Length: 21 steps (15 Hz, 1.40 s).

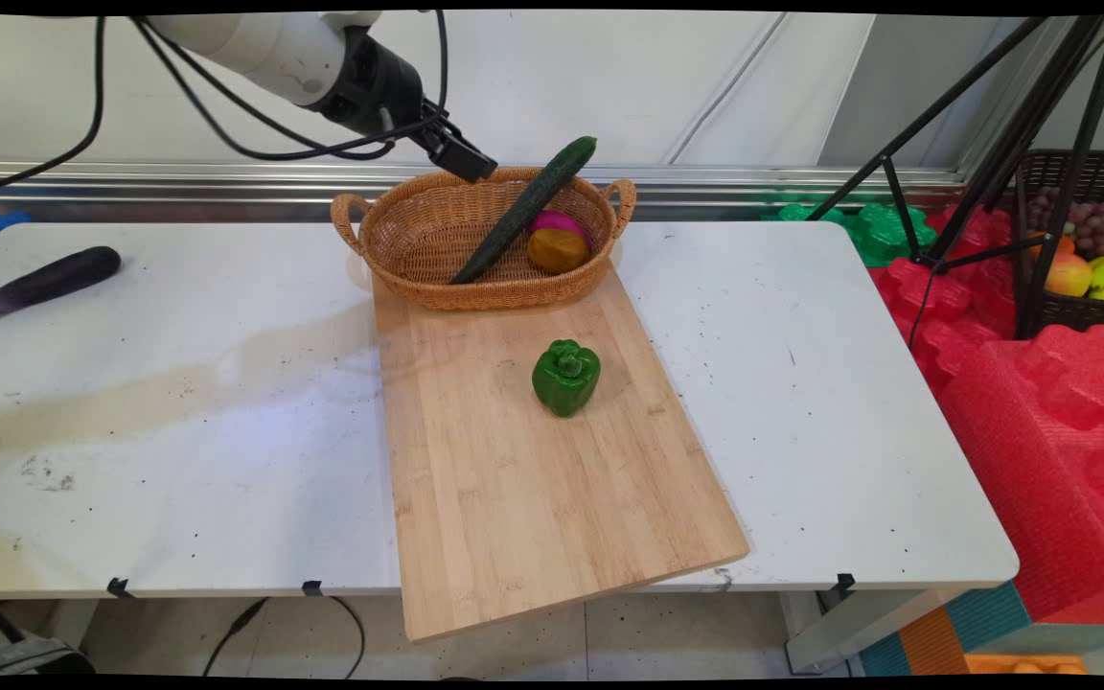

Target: Pick up the cucumber from the vegetable basket

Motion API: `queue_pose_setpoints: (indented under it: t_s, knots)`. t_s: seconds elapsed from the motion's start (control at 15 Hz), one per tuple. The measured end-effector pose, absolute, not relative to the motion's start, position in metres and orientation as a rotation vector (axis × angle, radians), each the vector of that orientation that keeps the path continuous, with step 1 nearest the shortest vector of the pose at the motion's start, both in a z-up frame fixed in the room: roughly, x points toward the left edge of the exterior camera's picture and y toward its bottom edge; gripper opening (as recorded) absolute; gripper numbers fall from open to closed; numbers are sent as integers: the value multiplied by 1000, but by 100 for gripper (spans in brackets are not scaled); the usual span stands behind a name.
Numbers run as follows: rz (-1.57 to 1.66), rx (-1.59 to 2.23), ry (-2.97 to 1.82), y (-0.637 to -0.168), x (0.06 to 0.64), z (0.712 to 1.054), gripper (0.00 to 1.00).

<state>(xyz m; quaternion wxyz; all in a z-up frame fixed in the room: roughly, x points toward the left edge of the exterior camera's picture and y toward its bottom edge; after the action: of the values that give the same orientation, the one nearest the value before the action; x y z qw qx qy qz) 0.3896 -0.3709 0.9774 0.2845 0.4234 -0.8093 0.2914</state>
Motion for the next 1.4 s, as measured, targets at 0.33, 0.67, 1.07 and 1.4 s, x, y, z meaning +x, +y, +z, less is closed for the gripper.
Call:
queue_pose_setpoints:
  t_s: [0.33,0.67,1.07,1.4]
  knots:
    - [802,1197,-2190,-412,388,954,100]
    - [777,1254,-2245,-453,378,916,100]
    - [707,1305,-2339,-491,374,864,100]
    - [672,1321,-2382,-507,375,838,100]
